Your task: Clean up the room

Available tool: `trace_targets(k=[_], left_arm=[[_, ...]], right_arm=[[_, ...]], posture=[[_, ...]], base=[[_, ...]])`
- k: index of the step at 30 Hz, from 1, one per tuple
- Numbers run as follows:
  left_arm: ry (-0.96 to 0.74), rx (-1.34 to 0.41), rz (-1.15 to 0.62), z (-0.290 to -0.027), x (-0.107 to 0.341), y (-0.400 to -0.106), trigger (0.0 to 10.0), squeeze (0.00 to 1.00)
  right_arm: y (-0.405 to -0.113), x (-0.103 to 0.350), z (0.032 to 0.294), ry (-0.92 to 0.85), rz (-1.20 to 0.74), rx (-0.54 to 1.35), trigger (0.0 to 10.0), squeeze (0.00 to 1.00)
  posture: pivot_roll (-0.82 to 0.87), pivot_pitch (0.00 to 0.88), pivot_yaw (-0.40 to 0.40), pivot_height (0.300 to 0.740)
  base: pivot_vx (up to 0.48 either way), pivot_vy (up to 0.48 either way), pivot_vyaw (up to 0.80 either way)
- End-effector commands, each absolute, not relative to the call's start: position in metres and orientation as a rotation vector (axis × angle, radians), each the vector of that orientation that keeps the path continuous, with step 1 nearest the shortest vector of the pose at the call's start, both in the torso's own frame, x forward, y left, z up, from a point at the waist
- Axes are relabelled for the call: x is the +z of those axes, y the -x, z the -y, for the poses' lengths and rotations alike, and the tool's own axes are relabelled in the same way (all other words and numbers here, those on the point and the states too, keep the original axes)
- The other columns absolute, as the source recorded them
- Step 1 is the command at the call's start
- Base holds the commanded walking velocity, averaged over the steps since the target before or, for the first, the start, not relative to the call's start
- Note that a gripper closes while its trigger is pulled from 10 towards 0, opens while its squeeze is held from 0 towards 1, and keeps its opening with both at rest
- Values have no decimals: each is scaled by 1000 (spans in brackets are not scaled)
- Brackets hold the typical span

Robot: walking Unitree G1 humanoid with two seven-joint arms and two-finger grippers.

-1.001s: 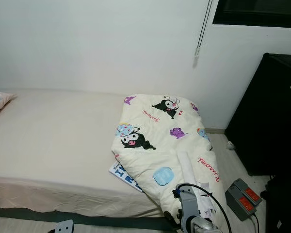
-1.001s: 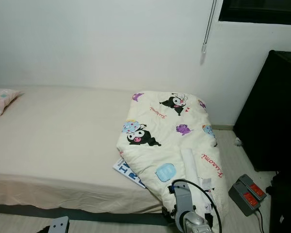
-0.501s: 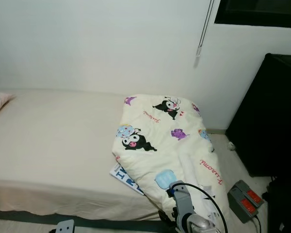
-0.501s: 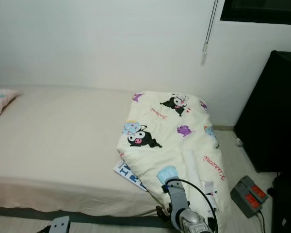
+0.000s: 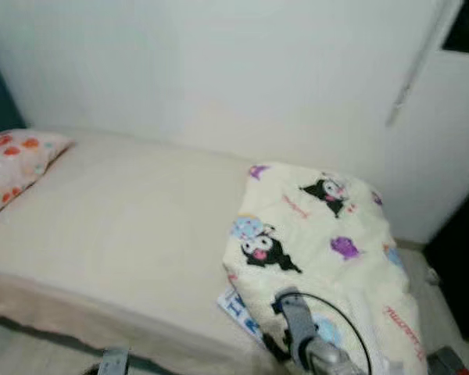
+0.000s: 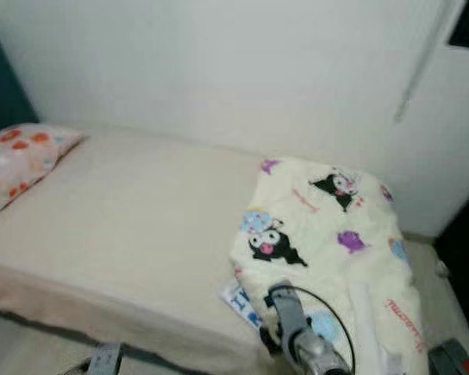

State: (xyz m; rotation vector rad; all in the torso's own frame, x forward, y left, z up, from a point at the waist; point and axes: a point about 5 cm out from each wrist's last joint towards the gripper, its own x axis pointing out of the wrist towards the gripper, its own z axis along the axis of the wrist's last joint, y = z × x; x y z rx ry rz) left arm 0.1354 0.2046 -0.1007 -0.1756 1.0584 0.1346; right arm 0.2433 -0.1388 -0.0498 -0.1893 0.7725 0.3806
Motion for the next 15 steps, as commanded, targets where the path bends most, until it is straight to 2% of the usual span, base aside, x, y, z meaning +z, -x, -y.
trace_targets(k=[1,10,15], left_arm=[[180,119,-1039,-201,-99,-143,10000,0],[178,114,-1045,-200,-99,-142,10000,0],[181,114,-1042,-200,-99,-142,10000,0]], right_arm=[[-232,-58,153,204,-828,335,10000,0],[-229,-60,167,234,-866,242,10000,0],[-236,-56,178,251,-871,165,10000,0]], posture=[[-30,0,-43,728],[-34,0,-42,728],[-32,0,-40,708]], base=[[0,0,0],[0,0,0],[0,0,0]])
